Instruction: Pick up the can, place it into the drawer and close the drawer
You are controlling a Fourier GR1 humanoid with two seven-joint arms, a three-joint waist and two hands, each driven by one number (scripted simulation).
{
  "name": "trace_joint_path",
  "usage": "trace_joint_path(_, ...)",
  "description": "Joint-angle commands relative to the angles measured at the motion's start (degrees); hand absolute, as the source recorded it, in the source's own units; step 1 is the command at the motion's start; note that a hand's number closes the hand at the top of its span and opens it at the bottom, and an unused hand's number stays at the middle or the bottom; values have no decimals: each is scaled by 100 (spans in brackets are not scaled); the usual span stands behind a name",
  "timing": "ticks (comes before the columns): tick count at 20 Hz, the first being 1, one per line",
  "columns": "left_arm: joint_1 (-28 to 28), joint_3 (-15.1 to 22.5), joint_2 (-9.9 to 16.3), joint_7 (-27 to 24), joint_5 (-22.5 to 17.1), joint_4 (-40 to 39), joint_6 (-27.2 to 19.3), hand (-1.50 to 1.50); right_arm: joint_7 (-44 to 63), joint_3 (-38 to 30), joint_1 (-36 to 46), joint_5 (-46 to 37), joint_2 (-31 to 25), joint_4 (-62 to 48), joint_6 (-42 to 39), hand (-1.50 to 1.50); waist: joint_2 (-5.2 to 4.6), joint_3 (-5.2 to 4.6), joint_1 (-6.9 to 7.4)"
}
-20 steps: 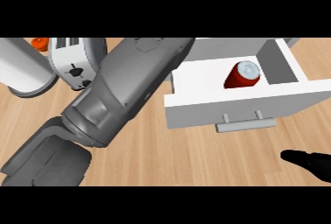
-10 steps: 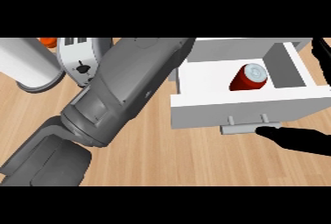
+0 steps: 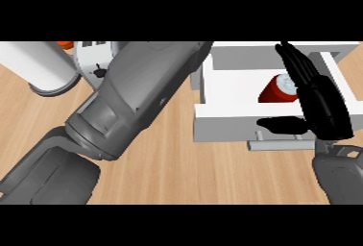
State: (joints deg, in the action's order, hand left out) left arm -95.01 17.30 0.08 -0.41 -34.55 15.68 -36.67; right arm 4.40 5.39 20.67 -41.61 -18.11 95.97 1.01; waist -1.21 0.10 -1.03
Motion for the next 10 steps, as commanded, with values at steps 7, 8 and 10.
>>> trace_joint_path(7,268,-83,213,-11,134,182,197,-150,-554,325,1101,-1258,483,-2682,1192,-150,57,-4,232)
trace_joint_path(8,358,-138,240,9,105,255,214,-150,-530,286,1192,-1356,614,-2889,1448,-150,67,-5,232)
trace_joint_path(10,261,-157,329,149,143,159,186,-150,-671,283,1411,-1494,781,-3510,1786,-150,28,-1,227)
